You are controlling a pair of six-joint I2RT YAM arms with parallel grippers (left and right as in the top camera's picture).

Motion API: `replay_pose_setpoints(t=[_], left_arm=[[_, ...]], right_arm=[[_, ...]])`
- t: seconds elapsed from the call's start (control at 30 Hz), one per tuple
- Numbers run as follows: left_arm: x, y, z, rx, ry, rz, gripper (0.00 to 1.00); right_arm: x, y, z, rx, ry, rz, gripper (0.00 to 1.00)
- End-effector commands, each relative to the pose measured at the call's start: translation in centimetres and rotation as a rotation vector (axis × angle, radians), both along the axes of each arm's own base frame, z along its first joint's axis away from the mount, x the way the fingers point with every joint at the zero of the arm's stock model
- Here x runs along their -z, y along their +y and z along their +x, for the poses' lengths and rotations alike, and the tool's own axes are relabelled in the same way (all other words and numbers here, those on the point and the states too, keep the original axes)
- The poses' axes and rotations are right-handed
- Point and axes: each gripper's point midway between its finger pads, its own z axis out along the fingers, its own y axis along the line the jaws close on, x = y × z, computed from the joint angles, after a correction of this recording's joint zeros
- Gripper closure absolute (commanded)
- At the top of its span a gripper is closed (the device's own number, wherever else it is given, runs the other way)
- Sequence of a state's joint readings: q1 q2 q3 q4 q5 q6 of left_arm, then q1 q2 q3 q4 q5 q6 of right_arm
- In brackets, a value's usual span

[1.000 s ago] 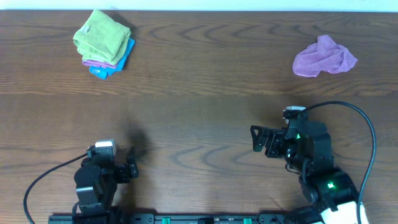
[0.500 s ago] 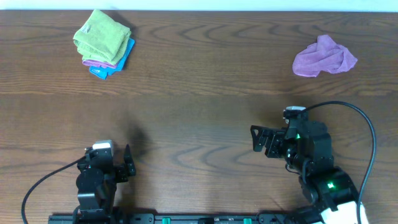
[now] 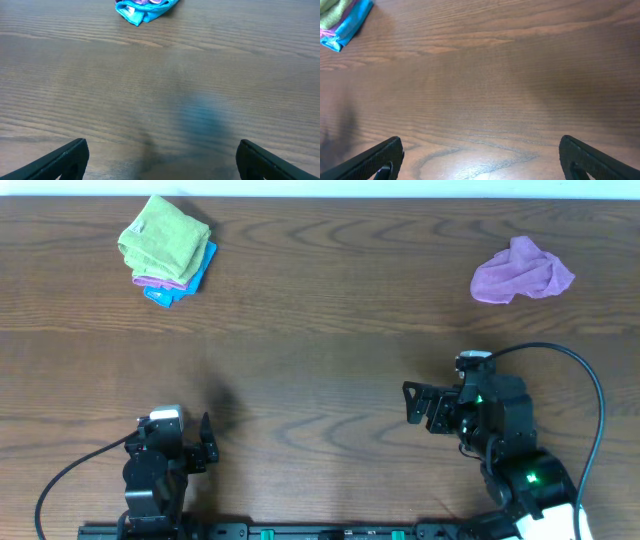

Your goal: Fold the cloth

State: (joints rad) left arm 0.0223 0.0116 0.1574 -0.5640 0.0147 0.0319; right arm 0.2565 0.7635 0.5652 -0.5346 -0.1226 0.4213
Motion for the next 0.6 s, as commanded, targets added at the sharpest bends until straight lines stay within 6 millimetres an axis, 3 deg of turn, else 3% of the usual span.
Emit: replay_pose_setpoints(t=[0.0, 0.33, 0.47, 0.57], left_arm=[[0.3, 0.3, 0.0, -0.007, 0.003, 0.023, 0.05], [0.3, 0.3, 0.0, -0.007, 0.003, 0.023, 0.05], [0.3, 0.3, 0.0, -0.007, 0.003, 0.023, 0.05], [0.3, 0.3, 0.0, -0.007, 0.003, 0.023, 0.05]], right_arm=[[0.0, -0.2, 0.0, 0.016, 0.003, 0.009, 0.01], [-0.1, -1.6, 0.1, 0.071, -0.019, -0.043, 0.01], [0.8, -4.3, -0.7, 0.145, -0.061, -0.165, 0.01], [1.9, -5.2, -1.8, 0.133, -0.108, -0.217, 0.01]])
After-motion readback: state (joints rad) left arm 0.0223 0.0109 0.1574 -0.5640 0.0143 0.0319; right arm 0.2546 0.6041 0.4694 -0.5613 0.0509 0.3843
